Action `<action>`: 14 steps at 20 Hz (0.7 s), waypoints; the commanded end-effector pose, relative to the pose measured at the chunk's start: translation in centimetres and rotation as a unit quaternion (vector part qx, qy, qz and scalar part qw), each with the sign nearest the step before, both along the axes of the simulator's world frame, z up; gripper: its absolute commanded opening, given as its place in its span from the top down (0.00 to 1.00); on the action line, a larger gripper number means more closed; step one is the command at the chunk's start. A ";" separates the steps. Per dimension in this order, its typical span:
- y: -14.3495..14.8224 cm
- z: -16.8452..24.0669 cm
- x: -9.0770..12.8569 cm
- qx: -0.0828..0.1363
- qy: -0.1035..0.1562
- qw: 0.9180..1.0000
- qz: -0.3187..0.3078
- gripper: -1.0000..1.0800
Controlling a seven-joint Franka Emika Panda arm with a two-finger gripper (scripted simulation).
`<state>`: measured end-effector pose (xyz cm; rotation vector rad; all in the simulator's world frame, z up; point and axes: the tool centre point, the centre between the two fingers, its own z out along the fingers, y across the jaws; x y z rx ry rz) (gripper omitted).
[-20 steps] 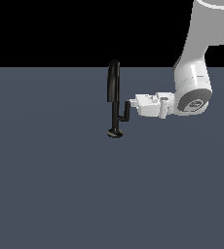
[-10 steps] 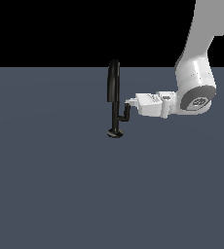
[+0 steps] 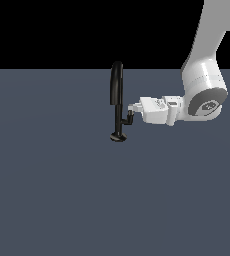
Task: Turn on the faucet by rotating a designated handle.
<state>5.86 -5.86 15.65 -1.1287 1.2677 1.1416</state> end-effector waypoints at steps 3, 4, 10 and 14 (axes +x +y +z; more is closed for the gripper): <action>0.2 -1.5 -2.1 0.003 0.010 1.000 0.002 1.00; 0.2 -1.6 -2.4 0.003 0.010 1.000 0.002 1.00; 0.2 -2.2 -2.8 0.001 0.003 1.000 0.002 1.00; 0.4 -5.0 -4.1 0.002 0.007 1.000 0.002 1.00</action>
